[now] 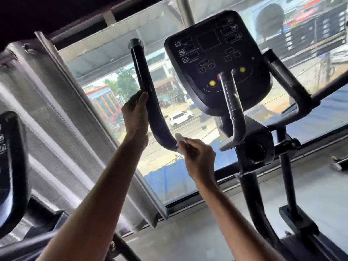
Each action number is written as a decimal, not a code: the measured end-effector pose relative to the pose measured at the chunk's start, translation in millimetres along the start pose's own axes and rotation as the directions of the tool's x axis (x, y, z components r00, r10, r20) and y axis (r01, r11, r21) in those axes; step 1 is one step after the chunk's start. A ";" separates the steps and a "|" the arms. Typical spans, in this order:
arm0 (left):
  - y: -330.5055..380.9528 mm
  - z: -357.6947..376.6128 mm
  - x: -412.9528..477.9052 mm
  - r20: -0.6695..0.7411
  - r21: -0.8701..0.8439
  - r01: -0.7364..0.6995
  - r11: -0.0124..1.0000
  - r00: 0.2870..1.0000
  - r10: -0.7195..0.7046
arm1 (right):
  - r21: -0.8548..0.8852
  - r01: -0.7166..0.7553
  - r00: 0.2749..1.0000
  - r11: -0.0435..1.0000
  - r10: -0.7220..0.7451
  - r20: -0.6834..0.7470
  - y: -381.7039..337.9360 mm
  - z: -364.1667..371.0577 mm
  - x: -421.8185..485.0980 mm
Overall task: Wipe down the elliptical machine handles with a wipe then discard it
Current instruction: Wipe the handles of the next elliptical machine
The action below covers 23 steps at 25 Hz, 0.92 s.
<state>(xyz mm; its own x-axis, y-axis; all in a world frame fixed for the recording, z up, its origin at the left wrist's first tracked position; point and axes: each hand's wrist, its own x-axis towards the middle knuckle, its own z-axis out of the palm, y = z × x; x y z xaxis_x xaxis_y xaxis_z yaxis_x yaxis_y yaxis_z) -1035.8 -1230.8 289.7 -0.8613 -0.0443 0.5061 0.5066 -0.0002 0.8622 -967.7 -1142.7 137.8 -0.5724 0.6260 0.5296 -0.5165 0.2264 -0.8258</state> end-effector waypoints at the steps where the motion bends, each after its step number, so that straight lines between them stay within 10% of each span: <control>1: -0.5 0.7 -4.7 -0.020 0.011 -0.007 1.000 1.000 0.007 | 0.052 0.008 1.000 0.999 -0.008 -0.010 -4.5 3.1 0.7; 14: 0.6 -13.8 -31.0 0.017 0.189 -0.053 0.981 0.999 0.051 | 0.070 0.060 0.994 0.996 -0.054 -0.093 20.6 13.0 -3.5; 20: -4.2 -4.5 -47.6 -0.054 0.322 -0.155 0.934 0.982 0.182 | 0.151 0.124 0.964 0.981 -0.155 0.214 3.7 -1.9 27.1; 23: -5.0 3.5 -62.7 -0.087 0.362 -0.199 0.911 0.965 0.246 | -0.073 0.163 0.943 0.984 -0.133 0.306 30.6 -12.7 48.9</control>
<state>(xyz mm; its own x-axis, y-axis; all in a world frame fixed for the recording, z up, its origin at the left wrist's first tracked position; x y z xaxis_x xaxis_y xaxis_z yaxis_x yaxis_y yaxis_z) -984.5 -1224.5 253.8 -0.7038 -0.1301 0.6984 0.6190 0.3699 0.6928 -1003.3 -1095.7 136.0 -0.6657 0.3319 0.6683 -0.5545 0.3793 -0.7407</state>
